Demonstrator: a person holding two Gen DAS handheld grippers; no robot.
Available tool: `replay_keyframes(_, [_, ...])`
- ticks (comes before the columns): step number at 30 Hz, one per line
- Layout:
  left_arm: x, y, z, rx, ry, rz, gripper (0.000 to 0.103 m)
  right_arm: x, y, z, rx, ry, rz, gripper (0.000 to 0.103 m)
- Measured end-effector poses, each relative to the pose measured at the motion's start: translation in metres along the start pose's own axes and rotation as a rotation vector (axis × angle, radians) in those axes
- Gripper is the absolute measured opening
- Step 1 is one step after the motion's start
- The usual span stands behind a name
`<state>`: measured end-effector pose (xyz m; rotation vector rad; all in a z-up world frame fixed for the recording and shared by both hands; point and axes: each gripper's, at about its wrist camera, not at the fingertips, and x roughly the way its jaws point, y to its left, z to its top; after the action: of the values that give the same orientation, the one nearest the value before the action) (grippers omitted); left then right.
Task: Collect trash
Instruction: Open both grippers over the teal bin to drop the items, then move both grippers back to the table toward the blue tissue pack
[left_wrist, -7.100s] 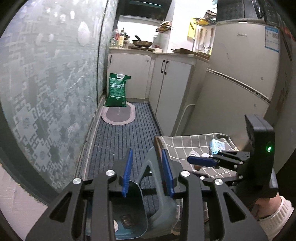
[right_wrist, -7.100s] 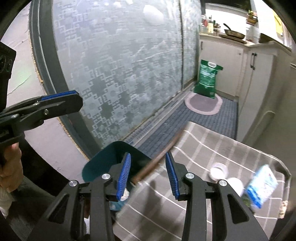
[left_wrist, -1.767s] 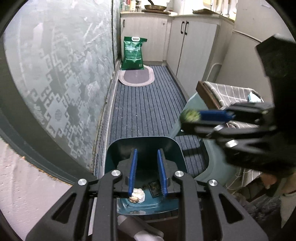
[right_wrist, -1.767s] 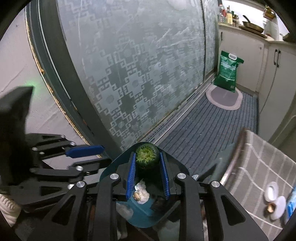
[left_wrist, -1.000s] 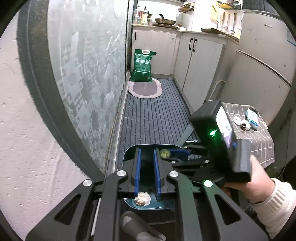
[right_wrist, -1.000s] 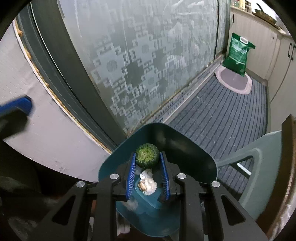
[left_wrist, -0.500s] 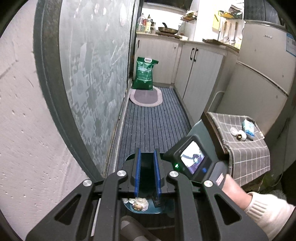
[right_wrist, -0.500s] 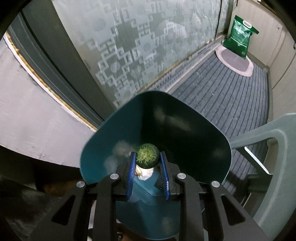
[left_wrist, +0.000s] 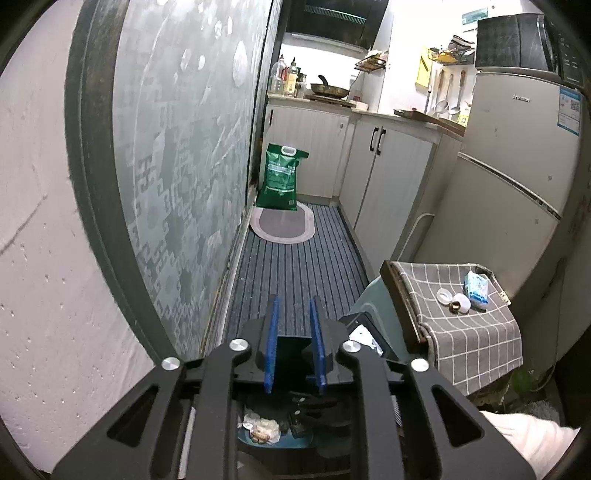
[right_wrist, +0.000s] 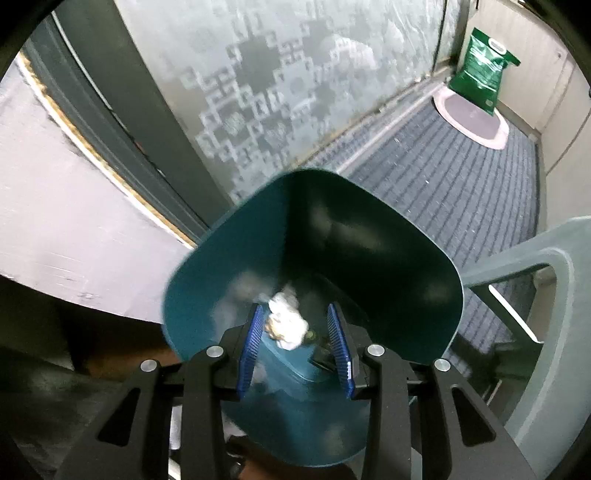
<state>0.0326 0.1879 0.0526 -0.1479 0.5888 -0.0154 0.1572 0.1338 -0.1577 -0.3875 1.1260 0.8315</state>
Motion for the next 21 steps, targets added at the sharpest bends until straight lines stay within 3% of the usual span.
replay_keyframes(6, [-0.009, -0.009, 0.009, -0.014, -0.067, 0.013, 0.028, -0.040, 0.015, 0.005, -0.017, -0.102, 0.104, 0.037])
replay_keyframes(12, [-0.012, -0.017, 0.019, -0.034, -0.109, 0.008, 0.034, -0.087, 0.015, 0.004, -0.026, -0.210, 0.103, 0.032])
replay_keyframes(21, [0.010, -0.036, 0.026, -0.035, -0.105, -0.020, 0.038, -0.149, -0.025, -0.020, 0.019, -0.308, 0.046, 0.031])
